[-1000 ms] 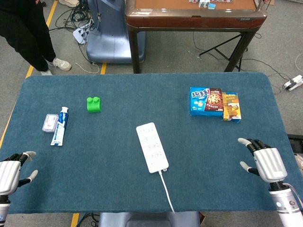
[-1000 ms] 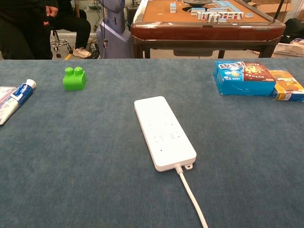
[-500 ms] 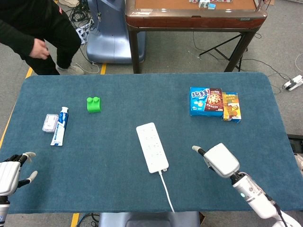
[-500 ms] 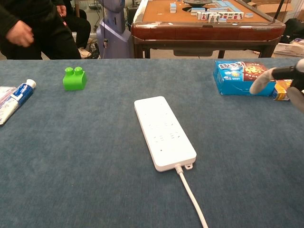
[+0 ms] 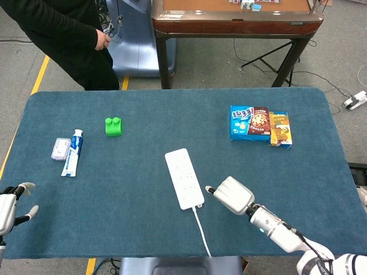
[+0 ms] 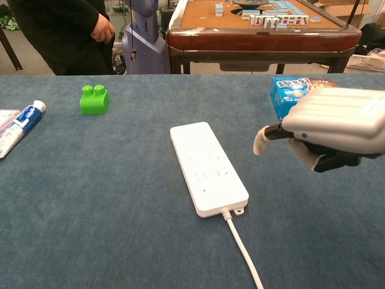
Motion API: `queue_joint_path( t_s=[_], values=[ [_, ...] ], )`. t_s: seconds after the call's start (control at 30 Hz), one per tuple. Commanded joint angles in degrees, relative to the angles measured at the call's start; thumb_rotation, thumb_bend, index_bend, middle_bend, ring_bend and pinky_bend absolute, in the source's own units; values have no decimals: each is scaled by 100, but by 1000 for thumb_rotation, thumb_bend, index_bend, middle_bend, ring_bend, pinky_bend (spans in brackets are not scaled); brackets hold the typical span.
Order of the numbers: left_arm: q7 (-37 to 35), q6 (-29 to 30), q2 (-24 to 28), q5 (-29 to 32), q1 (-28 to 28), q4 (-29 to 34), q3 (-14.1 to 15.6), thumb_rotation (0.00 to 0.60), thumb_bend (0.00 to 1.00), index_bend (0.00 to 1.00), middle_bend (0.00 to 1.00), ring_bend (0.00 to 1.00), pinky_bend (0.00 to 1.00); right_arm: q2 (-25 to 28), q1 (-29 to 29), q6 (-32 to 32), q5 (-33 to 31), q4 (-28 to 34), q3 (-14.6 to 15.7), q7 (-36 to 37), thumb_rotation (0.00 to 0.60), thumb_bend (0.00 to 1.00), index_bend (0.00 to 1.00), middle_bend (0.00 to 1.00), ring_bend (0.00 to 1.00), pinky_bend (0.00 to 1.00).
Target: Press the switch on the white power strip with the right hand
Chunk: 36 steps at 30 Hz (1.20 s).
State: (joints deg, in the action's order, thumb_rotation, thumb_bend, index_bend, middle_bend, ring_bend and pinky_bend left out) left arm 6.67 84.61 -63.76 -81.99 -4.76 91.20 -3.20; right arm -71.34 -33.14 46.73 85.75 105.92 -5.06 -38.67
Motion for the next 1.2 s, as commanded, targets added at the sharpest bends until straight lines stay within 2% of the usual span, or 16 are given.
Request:
queue_joint_path(
  t_s=[0.03,0.5,1.2],
  values=[
    [-34,-16,24,46,5,-2,-19,600,226,440,483,427,588,-163,-163,-156,-203,-73,-10,-132,600,1000,279,978,1000,1000],
    [-146,-121,55,192,-8,-62,-66,600,227,446,485,428,588,-666,-651,-426,-700,-406,122,-326,600,1000,279,978,1000,1000],
    [-225,-116,78,235,5,-93,-96,600,227,456,485,429,588,-1120,-1097,-364,-1123,-727,318,-474,600,1000,279,978,1000,1000]
  ],
)
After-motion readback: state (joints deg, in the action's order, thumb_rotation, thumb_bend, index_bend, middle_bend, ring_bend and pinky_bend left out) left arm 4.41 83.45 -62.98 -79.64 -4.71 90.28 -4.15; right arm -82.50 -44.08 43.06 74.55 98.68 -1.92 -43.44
